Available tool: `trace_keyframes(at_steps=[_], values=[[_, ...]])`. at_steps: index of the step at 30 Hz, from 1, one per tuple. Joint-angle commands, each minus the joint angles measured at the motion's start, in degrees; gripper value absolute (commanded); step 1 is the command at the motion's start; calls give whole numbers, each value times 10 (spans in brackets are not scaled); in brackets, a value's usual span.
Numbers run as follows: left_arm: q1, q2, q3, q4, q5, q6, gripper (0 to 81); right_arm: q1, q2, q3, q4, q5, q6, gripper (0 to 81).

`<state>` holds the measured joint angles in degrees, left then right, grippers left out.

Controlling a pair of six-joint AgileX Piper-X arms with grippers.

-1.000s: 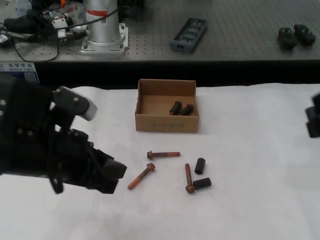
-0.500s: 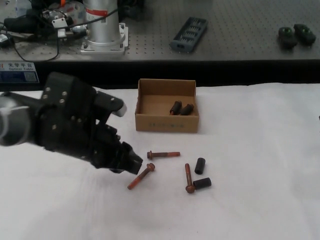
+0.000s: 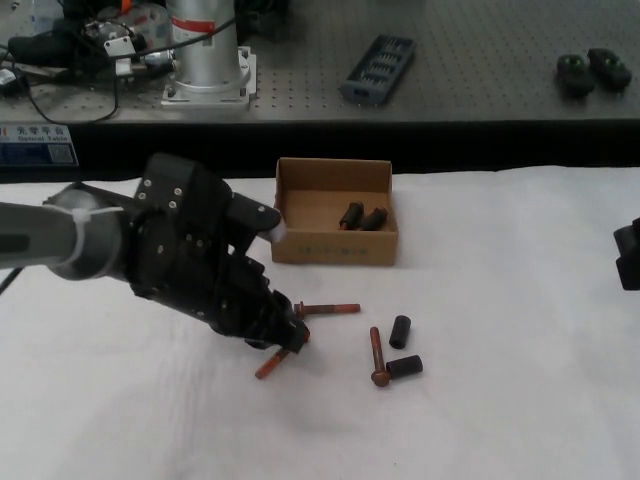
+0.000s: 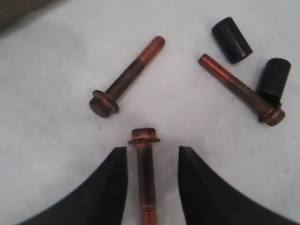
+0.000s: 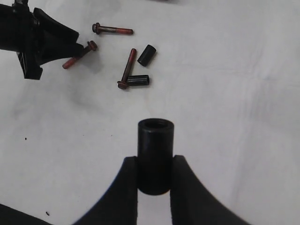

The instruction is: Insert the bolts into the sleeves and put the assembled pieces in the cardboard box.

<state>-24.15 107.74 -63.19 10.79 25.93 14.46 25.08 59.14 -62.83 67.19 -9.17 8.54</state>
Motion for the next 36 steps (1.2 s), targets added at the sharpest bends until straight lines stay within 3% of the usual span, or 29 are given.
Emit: trace_keyframes(at_steps=[1,25,28,33,36], values=[[-9,9,-7,14,1,12,266,-2,2,-2,-8,-8,-9,29],[-23,59,-7,11,-60,66,263,-2,2,-2,-8,-8,-9,29],[-24,60,-9,11,-62,66,204,-2,2,-2,-8,-8,-9,29],[-25,60,-9,11,-62,66,8,-2,2,-2,-8,-8,-9,29],[-27,55,-9,16,-48,51,6,-2,2,-2,-8,-8,-9,29]])
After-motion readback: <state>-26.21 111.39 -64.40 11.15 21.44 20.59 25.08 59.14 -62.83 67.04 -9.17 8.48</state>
